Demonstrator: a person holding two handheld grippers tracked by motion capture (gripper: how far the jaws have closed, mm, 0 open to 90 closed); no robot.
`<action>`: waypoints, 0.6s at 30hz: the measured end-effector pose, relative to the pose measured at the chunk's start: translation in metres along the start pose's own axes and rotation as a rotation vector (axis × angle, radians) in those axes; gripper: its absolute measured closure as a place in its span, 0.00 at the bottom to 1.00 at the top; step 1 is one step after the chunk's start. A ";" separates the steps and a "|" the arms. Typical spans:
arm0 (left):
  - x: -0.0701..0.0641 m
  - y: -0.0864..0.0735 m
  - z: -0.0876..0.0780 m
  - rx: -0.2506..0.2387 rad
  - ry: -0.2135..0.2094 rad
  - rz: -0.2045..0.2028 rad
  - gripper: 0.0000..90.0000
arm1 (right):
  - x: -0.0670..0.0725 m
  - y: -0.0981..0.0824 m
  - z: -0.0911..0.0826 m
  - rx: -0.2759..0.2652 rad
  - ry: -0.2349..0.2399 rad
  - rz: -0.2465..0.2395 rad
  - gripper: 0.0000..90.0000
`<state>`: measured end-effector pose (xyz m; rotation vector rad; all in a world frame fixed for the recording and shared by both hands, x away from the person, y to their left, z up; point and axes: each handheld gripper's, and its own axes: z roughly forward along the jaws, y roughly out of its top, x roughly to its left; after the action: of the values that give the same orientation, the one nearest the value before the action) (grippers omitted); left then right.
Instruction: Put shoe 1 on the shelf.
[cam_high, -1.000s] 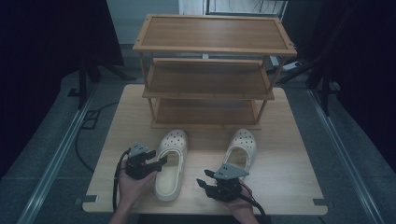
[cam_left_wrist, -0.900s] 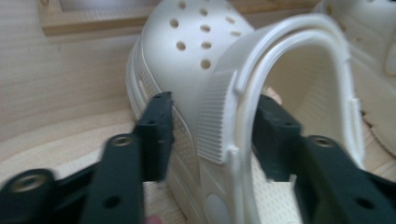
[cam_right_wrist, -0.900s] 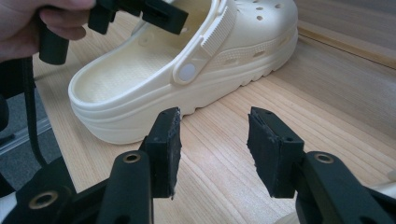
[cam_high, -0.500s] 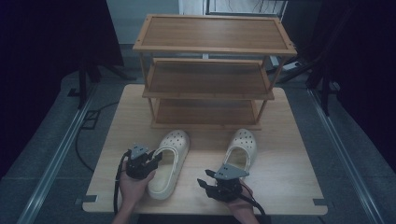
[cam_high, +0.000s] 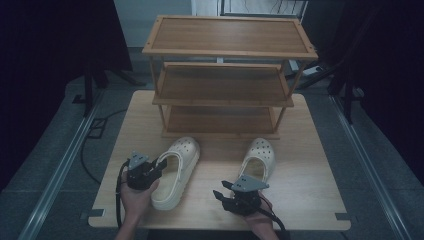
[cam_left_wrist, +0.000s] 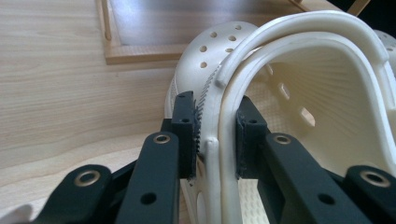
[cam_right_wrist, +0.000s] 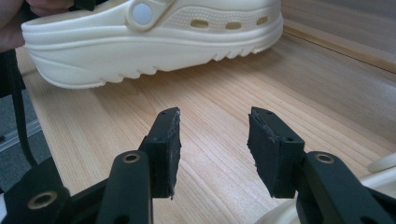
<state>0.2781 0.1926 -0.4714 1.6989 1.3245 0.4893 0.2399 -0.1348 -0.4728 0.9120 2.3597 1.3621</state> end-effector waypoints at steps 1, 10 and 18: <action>0.001 0.001 -0.001 -0.004 -0.002 -0.001 0.83 | 0.000 0.000 0.000 0.000 0.000 0.000 0.60; 0.004 0.004 -0.006 -0.021 -0.009 -0.010 0.83 | -0.001 0.001 0.000 -0.003 0.003 0.009 0.60; -0.002 0.014 -0.001 -0.017 -0.011 0.013 0.83 | -0.004 0.000 0.000 -0.005 0.007 0.019 0.60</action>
<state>0.2846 0.1904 -0.4588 1.6950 1.2988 0.4973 0.2434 -0.1370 -0.4730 0.9316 2.3571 1.3801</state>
